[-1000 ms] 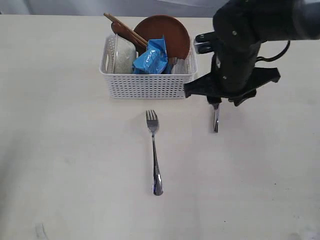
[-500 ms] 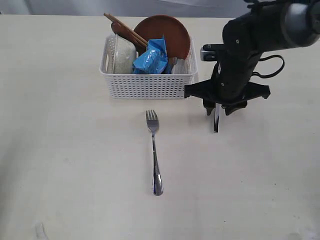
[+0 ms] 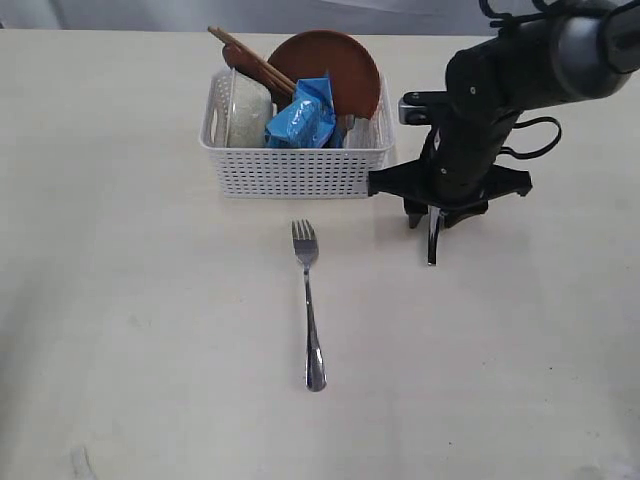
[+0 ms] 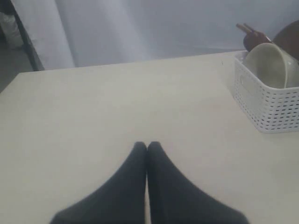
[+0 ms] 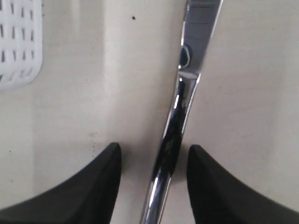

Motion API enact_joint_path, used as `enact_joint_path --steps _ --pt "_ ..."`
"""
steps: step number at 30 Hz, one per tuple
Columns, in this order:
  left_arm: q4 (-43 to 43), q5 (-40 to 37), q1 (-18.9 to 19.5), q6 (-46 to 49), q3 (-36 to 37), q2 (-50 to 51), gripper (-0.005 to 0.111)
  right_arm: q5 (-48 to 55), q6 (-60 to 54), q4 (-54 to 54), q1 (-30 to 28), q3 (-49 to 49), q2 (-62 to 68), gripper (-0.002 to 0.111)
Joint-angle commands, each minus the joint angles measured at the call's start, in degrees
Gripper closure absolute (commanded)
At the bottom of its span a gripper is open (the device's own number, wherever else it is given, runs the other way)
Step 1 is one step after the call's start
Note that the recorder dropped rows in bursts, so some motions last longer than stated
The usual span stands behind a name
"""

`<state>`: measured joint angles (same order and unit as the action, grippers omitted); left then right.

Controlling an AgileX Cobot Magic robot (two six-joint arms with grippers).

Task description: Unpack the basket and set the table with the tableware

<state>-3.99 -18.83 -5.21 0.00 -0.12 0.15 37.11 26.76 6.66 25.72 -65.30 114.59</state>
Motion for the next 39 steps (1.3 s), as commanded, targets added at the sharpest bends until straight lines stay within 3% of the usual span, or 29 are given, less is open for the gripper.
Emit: enact_joint_path --steps 1,7,15,23,28,32,39 --pt "-0.3 0.4 0.1 0.0 0.1 -0.2 0.107 1.0 -3.2 0.4 -0.8 0.7 1.6 0.069" --pt "-0.3 0.4 0.1 0.0 0.1 -0.2 0.107 2.8 -4.1 0.3 -0.8 0.7 1.6 0.109" --pt "-0.3 0.4 0.1 0.0 0.1 -0.2 0.107 6.3 -5.2 0.3 -0.8 0.9 -2.8 0.109" --pt "-0.3 0.4 0.1 0.0 0.1 -0.2 0.107 7.3 -6.3 -0.2 -0.8 7.9 -15.2 0.109" --pt "-0.3 0.4 0.1 0.0 0.1 -0.2 0.107 4.9 -9.7 -5.9 -0.8 16.6 -22.8 0.109" --pt "-0.3 0.4 0.1 0.0 0.1 -0.2 0.107 3.0 -16.9 -16.3 -0.8 22.7 -28.3 0.109" --pt "-0.3 0.4 0.1 0.0 0.1 -0.2 0.107 1.3 -20.1 -25.7 7.9 25.0 -31.6 0.109"
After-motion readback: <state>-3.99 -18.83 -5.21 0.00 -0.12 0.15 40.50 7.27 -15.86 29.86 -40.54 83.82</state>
